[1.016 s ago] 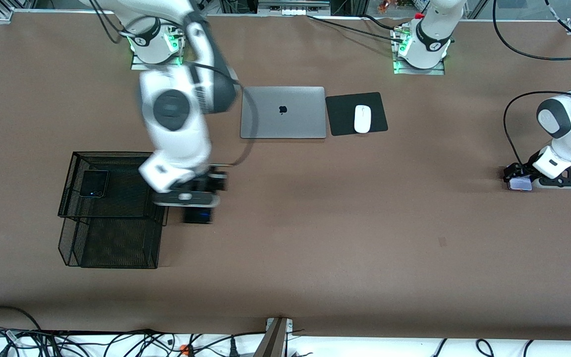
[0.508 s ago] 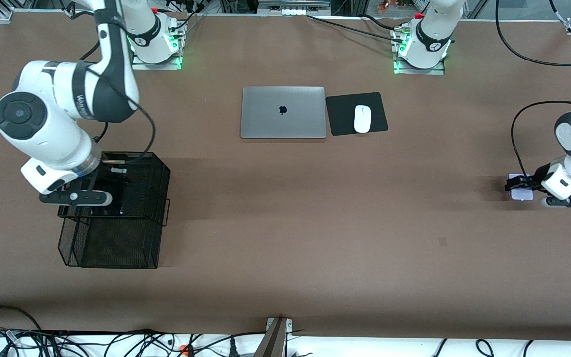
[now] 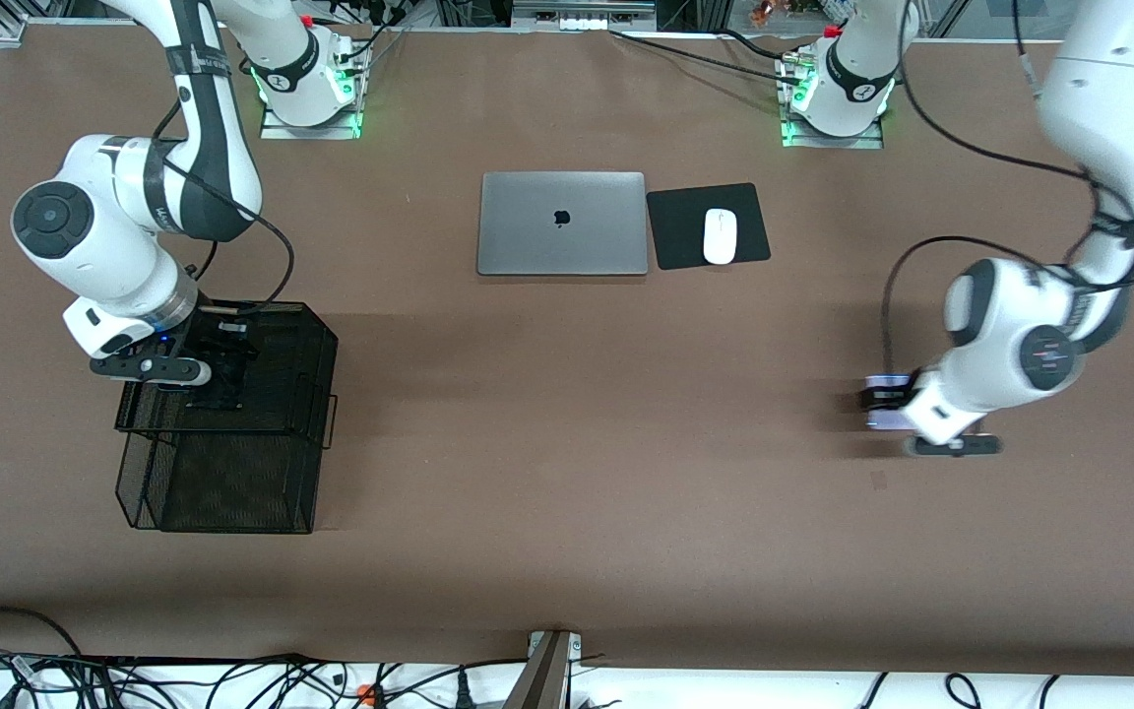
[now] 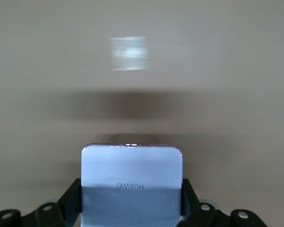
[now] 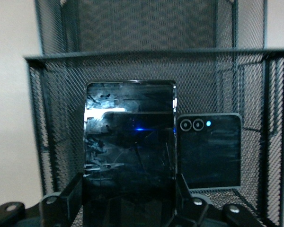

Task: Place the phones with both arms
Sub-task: 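Drop the black phone in the basket while the left gripper carries the Huawei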

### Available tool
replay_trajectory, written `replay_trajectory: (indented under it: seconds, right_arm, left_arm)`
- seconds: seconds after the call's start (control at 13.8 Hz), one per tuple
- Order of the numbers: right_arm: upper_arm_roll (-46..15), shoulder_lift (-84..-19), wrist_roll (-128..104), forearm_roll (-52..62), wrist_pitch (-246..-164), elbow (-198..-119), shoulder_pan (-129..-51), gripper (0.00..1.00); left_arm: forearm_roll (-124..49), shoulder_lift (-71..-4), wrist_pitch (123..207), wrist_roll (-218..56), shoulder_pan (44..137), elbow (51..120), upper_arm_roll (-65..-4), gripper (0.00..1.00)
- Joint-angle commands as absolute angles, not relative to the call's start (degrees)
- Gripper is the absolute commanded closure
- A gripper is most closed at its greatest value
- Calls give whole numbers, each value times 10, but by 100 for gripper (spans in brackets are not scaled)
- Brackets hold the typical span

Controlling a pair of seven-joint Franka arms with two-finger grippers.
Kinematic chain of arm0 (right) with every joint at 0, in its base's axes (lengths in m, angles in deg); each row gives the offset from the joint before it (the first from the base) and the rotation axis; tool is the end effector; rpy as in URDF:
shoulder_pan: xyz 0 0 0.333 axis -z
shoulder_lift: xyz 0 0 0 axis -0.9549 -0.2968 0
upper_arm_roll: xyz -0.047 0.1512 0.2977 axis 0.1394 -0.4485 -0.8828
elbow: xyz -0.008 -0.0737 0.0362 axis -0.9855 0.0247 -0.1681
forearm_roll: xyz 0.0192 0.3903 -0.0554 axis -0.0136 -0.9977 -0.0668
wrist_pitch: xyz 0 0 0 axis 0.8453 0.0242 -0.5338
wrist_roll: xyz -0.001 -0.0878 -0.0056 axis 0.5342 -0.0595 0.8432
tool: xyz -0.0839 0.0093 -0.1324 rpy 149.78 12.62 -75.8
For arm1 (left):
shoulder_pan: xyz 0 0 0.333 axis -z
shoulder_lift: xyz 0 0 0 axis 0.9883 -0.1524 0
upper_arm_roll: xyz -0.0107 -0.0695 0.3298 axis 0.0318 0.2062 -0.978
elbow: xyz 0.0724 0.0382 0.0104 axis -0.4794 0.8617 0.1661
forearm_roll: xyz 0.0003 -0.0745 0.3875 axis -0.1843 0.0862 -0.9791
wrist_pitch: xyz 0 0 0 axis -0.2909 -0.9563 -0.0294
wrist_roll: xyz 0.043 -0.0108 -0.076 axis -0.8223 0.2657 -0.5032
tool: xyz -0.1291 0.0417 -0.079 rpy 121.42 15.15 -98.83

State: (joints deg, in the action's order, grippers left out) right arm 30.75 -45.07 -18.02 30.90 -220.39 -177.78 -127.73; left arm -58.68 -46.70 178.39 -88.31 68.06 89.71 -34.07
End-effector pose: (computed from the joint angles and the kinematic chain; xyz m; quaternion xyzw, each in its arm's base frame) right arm 0.5875 0.0547 0.3154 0.9985 -0.0273 0.0245 0.0402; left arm 0.6452 -0.0420 0.1779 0.9983 0.0219 -0.0541 0.0062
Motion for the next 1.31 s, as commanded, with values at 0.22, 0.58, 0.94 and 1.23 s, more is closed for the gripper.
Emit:
replay_trajectory:
  seconds: [0.22, 0.58, 0.94, 1.23]
  right_arm:
    - [304, -427, -179, 294, -2251, -1820, -1286, 100]
    - [300, -445, -183, 263, -2269, -1821, -1293, 100]
    - [298, -463, -184, 263, -2277, -1806, -1293, 79]
    - [298, -466, -185, 262, -2284, -1806, -1292, 35]
  left_arm:
    - [-582, -554, 1700, -1090, 859, 735, -350, 100]
    - [-578, -644, 1700, -1213, 987, 606, -350, 100]
    - [-580, -712, 1722, -1254, 1067, 521, -354, 100]
    - [-581, -718, 1741, -1272, 1096, 521, -364, 100]
